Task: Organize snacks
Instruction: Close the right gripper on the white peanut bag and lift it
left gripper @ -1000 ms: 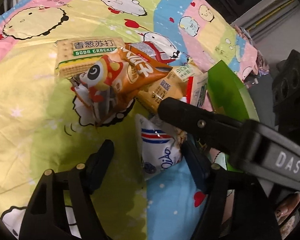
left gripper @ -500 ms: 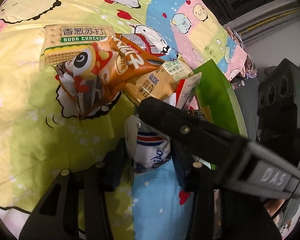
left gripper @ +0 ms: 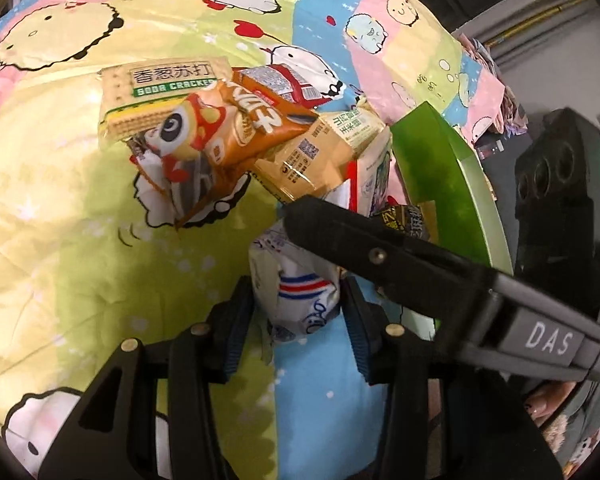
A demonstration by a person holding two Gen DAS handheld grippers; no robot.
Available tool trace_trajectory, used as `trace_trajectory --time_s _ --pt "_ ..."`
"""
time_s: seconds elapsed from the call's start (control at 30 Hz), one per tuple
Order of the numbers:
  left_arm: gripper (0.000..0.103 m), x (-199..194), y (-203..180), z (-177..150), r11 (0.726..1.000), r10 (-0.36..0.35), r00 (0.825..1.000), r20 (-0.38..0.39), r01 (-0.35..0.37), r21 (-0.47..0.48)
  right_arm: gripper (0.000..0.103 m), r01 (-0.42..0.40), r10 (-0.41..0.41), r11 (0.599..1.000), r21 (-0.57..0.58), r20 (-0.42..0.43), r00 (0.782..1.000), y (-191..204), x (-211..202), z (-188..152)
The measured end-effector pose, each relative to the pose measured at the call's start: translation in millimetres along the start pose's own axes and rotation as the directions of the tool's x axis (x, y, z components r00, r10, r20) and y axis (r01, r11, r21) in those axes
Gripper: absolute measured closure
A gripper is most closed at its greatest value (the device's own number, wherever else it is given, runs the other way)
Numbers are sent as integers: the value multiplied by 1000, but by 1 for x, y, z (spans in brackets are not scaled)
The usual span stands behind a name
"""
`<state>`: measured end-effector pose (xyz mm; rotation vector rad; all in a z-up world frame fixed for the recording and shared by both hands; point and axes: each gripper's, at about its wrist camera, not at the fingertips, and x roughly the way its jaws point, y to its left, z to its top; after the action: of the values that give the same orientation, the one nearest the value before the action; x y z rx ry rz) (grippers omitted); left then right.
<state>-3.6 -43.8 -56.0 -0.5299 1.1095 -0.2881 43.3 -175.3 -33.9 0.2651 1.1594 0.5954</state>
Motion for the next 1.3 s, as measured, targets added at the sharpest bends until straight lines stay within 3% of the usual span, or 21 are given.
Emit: trace_trajectory --time_s 0.2,0.6,0.87,1.0,1.1,1.3 --pt "58 -19 -4 2 999 23 998 62 -24 28 23 -24 24 1000 -4 19 1000 4 -8 0" --pt "59 -4 -5 -5 999 31 999 13 -31 17 24 -56 55 998 -25 -29 998 10 13 -1" --pt "60 -2 -5 -6 998 45 998 36 -46 36 25 -61 61 998 -4 -44 997 9 21 -2" --pt "61 -9 -15 -8 992 70 993 92 -78 96 38 -55 54 998 -16 -37 998 11 15 -3" --pt "61 -20 -27 -8 981 88 984 157 -113 157 41 -76 76 997 -18 -14 997 14 5 -3" --pt "61 -40 -51 -6 969 53 971 235 -107 224 41 -79 81 996 -32 87 993 20 -31 0"
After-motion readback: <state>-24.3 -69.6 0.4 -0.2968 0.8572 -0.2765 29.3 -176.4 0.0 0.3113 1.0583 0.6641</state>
